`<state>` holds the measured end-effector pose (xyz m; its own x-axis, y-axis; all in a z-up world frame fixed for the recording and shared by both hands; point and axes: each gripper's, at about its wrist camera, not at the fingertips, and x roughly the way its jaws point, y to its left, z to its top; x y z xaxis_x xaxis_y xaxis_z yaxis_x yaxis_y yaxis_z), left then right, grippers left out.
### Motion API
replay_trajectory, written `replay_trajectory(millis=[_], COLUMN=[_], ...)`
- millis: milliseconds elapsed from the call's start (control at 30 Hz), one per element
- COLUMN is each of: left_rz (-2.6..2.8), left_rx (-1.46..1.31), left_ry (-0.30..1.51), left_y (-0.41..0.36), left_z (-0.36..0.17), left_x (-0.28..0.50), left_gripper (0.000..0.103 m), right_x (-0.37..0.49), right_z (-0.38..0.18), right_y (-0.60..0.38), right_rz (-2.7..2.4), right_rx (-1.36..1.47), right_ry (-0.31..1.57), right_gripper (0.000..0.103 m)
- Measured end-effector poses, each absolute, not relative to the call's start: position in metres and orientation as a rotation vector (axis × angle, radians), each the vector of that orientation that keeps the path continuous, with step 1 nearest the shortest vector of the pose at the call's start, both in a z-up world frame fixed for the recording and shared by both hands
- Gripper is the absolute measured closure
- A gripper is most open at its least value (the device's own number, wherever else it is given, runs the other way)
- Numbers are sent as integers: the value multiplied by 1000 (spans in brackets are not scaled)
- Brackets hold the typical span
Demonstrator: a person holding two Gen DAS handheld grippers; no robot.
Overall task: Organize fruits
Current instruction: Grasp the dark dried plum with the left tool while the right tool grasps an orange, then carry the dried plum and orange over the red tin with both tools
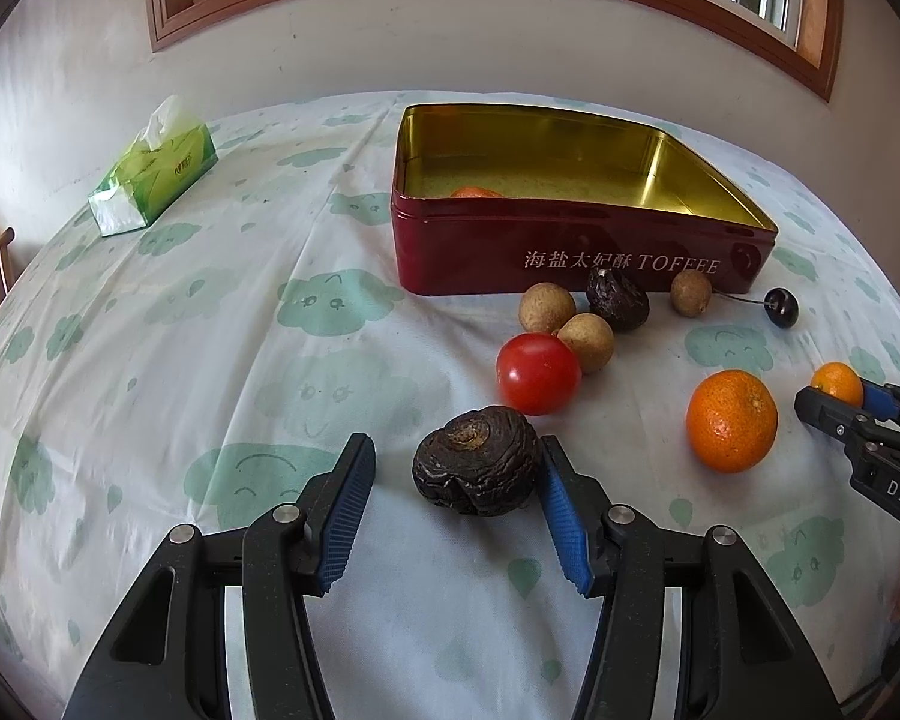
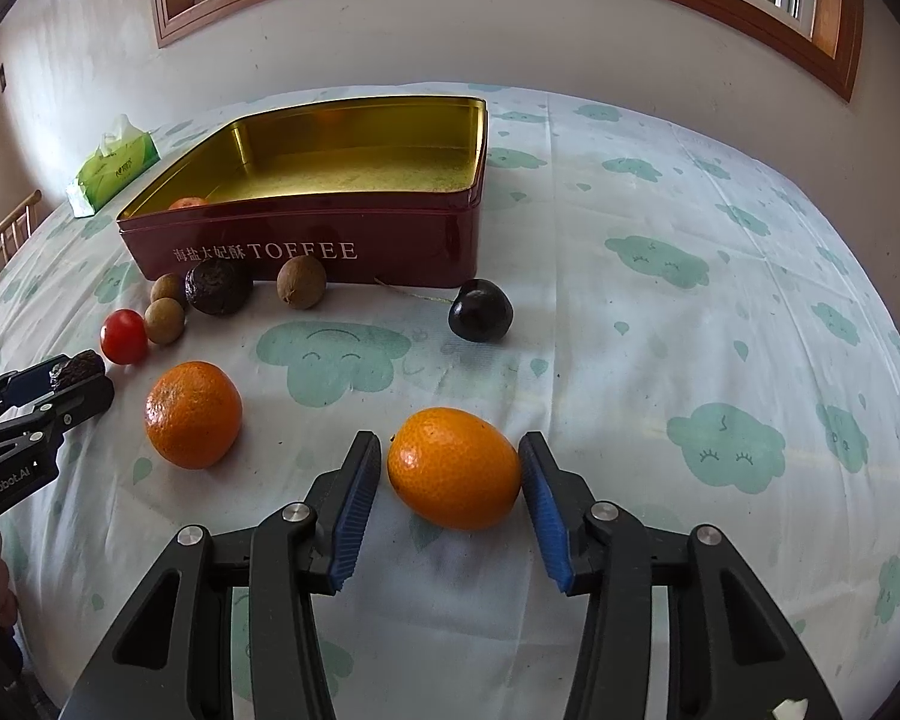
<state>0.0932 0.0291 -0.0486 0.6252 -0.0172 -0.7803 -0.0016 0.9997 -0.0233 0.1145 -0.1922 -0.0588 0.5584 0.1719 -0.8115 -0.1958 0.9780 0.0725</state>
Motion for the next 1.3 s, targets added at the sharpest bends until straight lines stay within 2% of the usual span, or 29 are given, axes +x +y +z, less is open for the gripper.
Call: replay_trajectory(millis=[133, 433, 1300], left_rz=[-13, -39, -46], left_rx=[-21, -12, -19], left_ry=[893, 886, 871], left_y=[29, 24, 22], left_z=[-48, -47, -41], left_x=[92, 90, 86], left_gripper=[48, 62, 63], right_x=[115, 115, 113], right_z=[-58, -59, -56], right_y=[-192, -193, -194], right_rz=[215, 213, 214], right_rx=[-28, -29, -30], right_ry=[953, 951, 947], right_gripper=[64, 65, 65])
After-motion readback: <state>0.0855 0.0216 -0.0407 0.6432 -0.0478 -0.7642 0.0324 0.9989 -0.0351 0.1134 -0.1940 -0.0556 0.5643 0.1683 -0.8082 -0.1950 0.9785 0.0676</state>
